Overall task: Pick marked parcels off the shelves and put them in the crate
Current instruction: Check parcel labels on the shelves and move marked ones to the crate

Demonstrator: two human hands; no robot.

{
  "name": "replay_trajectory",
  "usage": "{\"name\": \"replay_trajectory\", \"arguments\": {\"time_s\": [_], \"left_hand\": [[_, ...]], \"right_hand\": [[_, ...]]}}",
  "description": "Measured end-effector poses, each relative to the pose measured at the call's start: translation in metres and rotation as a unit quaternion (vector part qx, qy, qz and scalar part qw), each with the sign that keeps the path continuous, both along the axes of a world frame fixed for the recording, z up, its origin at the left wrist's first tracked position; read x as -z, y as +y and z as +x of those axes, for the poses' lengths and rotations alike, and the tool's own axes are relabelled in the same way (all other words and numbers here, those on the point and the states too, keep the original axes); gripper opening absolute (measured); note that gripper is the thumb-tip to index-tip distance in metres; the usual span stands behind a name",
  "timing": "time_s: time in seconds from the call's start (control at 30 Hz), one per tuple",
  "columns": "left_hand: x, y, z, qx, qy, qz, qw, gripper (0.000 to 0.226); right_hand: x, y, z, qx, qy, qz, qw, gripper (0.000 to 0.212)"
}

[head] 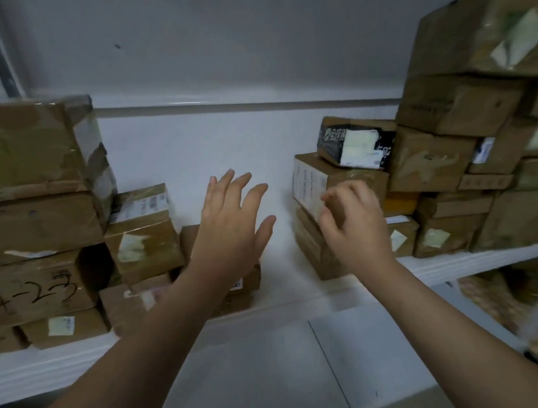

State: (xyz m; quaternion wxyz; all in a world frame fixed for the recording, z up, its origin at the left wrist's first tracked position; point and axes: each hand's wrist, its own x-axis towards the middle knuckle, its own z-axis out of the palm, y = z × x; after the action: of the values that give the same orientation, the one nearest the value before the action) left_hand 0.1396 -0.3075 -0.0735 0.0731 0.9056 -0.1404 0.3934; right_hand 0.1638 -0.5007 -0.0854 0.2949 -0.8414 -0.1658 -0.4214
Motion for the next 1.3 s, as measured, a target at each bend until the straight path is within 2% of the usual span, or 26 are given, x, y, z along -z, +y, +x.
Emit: {"name": "replay_trajectory", "arguments": {"time_s": [0.13,0.27,0.37,0.5,0.6,0.67,0.73,0.93,1.07,1.2,1.3], "left_hand": [[-0.012,-0.048,0.019,0.05,0.023,-0.097,0.994,0.051],[-0.029,-0.095,0.046,0.097,0.043,-0.107,0.989,0.056],[-0.048,-0.121,0.071,0.119,0.041,-0.113,0.986,0.067],[-0.069,-0.144,0.107,0.072,0.007,-0.032,0.997,0.086],[-0.081,-0.149,0.129,0.036,0.06,0.03,0.997,0.082],[-0.082,-0.148,0.134,0.063,0.083,-0.019,0.994,0.062],[-0.077,-0.145,0.129,0.082,0.046,-0.088,0.992,0.046],[-0.054,-0.136,0.105,0.144,-0.046,-0.219,0.964,0.031],[-0.037,-0.136,0.095,0.17,-0.029,-0.297,0.939,0.046],[-0.049,-0.139,0.081,0.147,0.046,-0.473,0.868,0.077],[-0.055,-0.135,0.076,0.133,0.083,-0.52,0.839,0.07]], "right_hand": [[-0.015,-0.045,0.006,0.04,0.009,-0.011,0.999,0.022],[-0.037,-0.079,0.02,0.049,0.063,-0.052,0.995,0.042],[-0.047,-0.101,0.029,0.019,0.061,-0.065,0.996,0.044],[-0.054,-0.121,0.037,0.017,0.062,-0.084,0.994,0.042],[-0.057,-0.127,0.043,0.009,0.068,-0.092,0.993,0.044],[-0.057,-0.13,0.045,-0.005,0.083,-0.099,0.992,0.046],[-0.058,-0.132,0.045,-0.02,0.101,-0.102,0.989,0.049],[-0.064,-0.12,0.042,-0.112,0.136,-0.031,0.984,0.07],[-0.06,-0.11,0.047,-0.105,0.134,-0.066,0.983,0.065],[-0.05,-0.099,0.048,-0.18,0.117,-0.058,0.975,0.058],[-0.048,-0.092,0.046,-0.268,0.139,-0.018,0.953,0.058]]}}
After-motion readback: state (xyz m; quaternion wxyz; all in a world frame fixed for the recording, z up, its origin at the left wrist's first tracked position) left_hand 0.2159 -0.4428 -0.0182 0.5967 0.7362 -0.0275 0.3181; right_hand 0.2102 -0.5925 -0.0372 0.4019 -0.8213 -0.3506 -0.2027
